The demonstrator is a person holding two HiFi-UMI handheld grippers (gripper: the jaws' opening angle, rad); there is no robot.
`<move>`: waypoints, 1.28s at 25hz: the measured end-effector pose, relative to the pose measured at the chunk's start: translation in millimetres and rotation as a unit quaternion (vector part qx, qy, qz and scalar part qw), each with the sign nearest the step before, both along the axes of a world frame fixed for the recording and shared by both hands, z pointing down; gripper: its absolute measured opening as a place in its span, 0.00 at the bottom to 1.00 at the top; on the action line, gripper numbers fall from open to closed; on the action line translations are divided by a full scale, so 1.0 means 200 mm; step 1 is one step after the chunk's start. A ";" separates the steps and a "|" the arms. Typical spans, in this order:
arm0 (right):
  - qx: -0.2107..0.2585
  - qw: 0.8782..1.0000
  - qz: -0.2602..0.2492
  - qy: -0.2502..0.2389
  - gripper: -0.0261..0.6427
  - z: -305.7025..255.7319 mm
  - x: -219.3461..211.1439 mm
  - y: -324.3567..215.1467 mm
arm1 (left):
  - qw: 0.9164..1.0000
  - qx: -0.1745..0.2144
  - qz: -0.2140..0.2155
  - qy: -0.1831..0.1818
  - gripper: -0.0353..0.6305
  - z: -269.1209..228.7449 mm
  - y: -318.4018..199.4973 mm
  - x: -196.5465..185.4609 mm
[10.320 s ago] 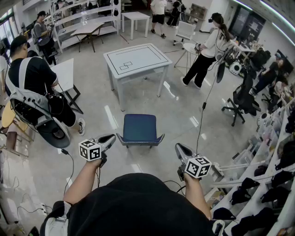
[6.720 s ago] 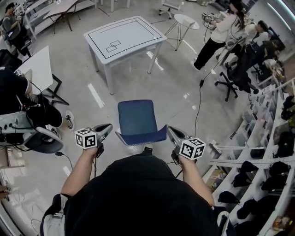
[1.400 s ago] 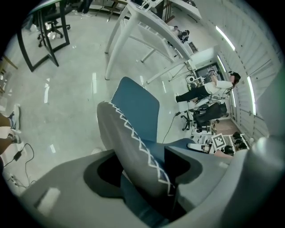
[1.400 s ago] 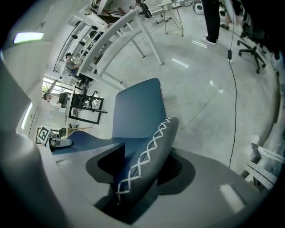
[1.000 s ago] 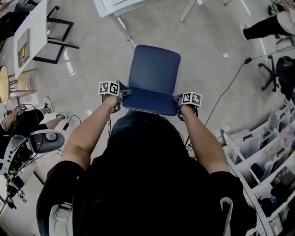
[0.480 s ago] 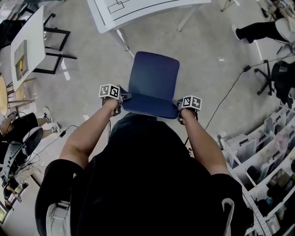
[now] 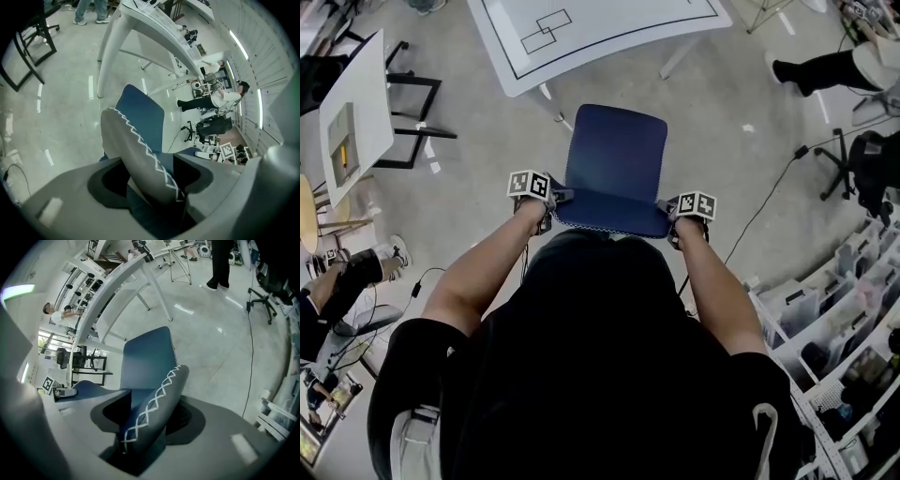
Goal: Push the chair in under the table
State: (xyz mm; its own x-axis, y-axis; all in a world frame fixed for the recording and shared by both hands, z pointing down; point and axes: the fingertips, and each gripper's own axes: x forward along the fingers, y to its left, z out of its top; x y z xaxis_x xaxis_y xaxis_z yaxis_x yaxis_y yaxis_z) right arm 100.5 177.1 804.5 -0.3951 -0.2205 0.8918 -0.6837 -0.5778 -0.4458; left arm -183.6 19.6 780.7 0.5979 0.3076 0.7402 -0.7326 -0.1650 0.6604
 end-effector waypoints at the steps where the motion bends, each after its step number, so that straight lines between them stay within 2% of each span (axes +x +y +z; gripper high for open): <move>1: 0.002 1.000 0.002 0.000 0.42 -0.01 0.01 -0.03 | 1.000 0.000 0.001 0.000 0.48 -0.01 -0.03 0.01; 7: 0.000 1.000 -0.001 -0.006 0.42 -0.01 0.10 -0.22 | 1.000 -0.001 -0.011 0.003 0.48 -0.03 -0.22 0.10; 15: -0.004 0.999 -0.028 -0.017 0.42 0.01 0.37 -0.53 | 0.999 -0.012 -0.049 -0.005 0.48 0.00 -0.41 0.31; 23: -0.005 0.997 -0.072 -0.026 0.42 0.04 0.61 -0.84 | 0.996 -0.011 -0.090 -0.016 0.48 -0.01 -0.59 0.51; 32: 0.000 0.993 -0.118 -0.027 0.42 0.02 0.83 -1.14 | 0.990 -0.006 -0.144 -0.012 0.48 -0.02 -0.73 0.67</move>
